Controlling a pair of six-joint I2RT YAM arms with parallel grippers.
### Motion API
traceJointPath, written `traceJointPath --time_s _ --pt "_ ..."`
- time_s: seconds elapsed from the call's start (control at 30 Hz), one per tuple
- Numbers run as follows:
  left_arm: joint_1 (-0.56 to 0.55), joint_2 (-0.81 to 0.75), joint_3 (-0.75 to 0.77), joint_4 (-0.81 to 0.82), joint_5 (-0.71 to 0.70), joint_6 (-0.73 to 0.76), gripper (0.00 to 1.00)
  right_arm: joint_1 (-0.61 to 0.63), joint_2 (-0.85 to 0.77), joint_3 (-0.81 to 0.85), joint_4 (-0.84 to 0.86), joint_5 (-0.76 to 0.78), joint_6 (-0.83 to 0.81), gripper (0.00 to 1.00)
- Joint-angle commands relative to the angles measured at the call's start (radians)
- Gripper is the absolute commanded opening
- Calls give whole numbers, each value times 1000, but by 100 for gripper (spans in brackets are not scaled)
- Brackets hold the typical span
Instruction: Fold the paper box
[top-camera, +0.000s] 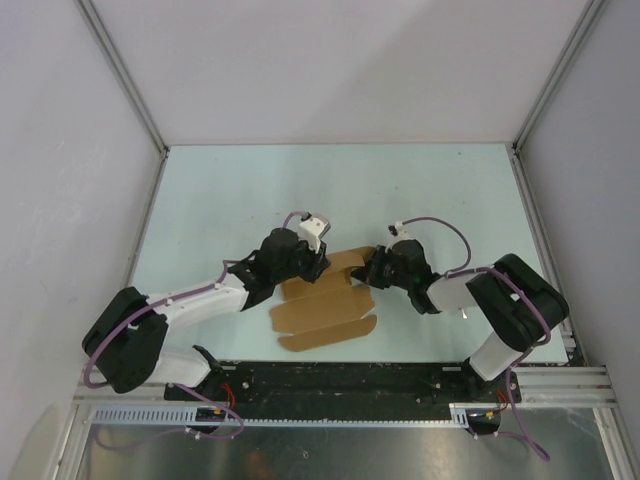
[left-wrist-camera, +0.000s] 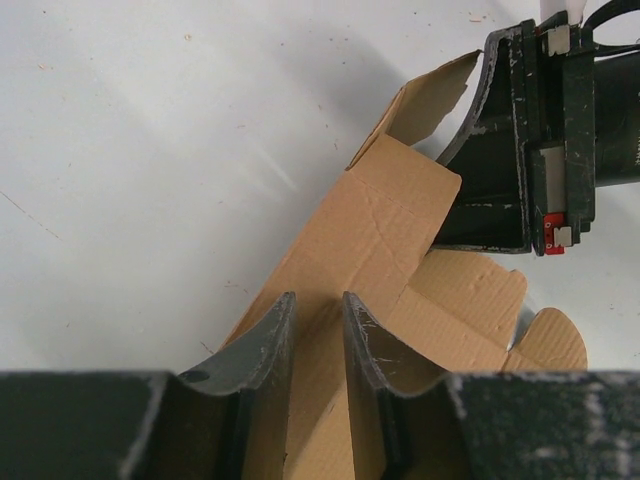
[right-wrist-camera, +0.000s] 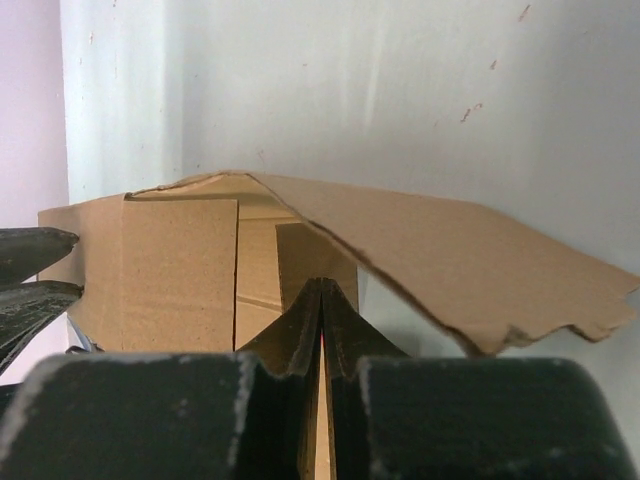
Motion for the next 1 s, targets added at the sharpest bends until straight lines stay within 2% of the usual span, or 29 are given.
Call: traceJointPath --time_s 0.0,0.73,0.97 --pt "-6 5 3 28 17 27 30 18 29 39 68 -33 -15 6" --pt "-6 0 -2 27 17 29 30 69 162 94 43 -24 -1 5" --pt "-6 -1 -2 27 14 29 29 66 124 97 5 -17 -16 5"
